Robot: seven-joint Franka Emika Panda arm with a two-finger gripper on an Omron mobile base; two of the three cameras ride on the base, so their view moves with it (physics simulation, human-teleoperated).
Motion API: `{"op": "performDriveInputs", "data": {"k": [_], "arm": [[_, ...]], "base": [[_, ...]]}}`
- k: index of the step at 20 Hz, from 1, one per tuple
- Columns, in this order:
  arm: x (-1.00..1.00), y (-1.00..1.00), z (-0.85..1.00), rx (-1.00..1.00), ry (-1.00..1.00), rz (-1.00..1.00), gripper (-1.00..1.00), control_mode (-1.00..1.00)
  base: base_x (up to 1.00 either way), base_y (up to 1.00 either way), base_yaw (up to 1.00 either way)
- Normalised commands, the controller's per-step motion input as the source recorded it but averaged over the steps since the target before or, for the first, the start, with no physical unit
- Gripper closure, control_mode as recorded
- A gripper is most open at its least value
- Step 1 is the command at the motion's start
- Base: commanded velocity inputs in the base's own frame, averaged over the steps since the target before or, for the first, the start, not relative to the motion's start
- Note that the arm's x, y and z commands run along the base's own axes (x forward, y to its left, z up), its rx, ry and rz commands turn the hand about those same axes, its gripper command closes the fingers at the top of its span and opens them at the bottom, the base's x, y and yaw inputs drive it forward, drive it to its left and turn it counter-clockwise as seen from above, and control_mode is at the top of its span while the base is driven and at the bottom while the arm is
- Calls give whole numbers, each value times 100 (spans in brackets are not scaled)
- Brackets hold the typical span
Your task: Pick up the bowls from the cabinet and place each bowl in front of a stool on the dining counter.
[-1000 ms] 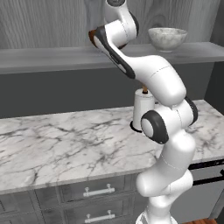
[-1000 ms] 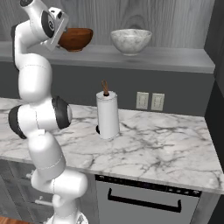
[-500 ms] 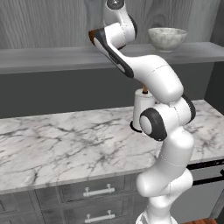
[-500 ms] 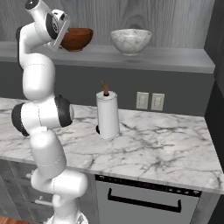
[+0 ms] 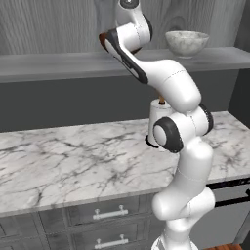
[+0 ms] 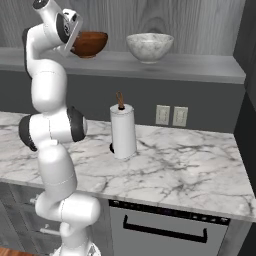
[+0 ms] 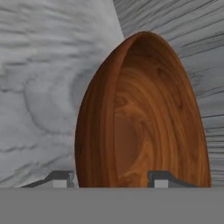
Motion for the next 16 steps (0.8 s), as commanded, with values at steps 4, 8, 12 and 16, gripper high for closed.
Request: {"op": "performDriveInputs", "data": {"k": [4, 8, 12, 16], "arm": [[0, 0, 0, 0, 0, 0, 100, -100], [-4, 5, 0, 0, 0, 0, 100, -100], [-16, 12, -3, 0, -2, 0, 100, -100], [-26, 14, -16, -6, 0, 1, 100, -100]], "base": [[0, 0, 0], [0, 0, 0], [0, 0, 0], [0, 0, 0]]}}
